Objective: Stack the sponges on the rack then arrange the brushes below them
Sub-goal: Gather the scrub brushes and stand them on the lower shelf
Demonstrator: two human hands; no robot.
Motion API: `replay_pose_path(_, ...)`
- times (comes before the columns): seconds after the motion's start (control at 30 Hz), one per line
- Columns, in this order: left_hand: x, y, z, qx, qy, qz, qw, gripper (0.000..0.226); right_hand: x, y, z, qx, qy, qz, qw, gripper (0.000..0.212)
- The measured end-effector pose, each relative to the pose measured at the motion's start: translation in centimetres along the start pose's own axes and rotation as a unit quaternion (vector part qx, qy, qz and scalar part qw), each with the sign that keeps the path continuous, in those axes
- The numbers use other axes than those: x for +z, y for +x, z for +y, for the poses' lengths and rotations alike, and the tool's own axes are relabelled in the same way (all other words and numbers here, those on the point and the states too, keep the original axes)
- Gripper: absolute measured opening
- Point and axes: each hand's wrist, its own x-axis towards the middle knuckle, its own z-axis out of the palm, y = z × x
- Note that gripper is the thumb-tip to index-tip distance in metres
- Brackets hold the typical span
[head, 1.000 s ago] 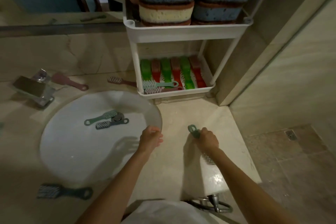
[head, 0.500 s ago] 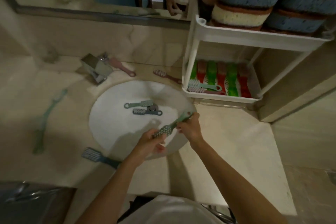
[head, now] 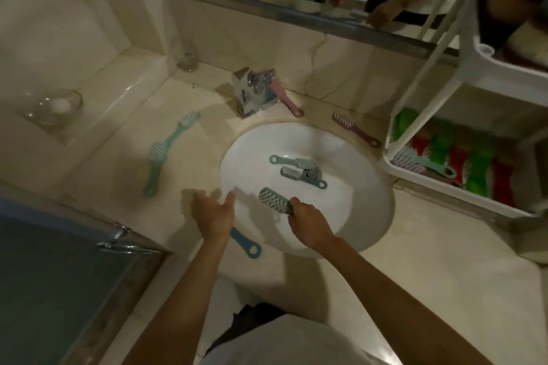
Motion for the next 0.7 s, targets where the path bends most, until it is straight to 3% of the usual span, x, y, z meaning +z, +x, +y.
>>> replay_pose_path(0.07, -0.6, -0.3, -0.6, -0.044, 0.043, 0.018, 0.998, 0.09, 0.3, 0.1, -0.5, 0.015, 0.018, -0.008, 1.0, 0.025)
replay_pose_path(0.17, 0.5, -0.5, -1.9, -0.074, 0.139, -0.046, 0.986, 0.099, 0.8, 0.3, -0.8, 0.025, 0.041, -0.028, 0.998, 0.029)
replay_pose_path(0.4, 2.2, -0.6, -1.3, 0.016, 0.231, -0.068, 0.97, 0.083, -0.6, 0.2, 0.2, 0.055, 0.056, -0.008, 0.997, 0.034)
replay_pose_path(0.53, 2.9, -0.6, -1.0, 0.051, 0.215, -0.08, 0.972, 0.074, -1.0, -0.3, 1.2, 0.075, 0.057, -0.005, 0.996, 0.035)
replay_pose_path(0.7, 4.2, -1.0, 0.1, 0.075, 0.135, -0.095, 0.983, 0.043, -2.1, -1.3, 2.9, 0.098, 0.071, 0.024, 0.992, 0.034)
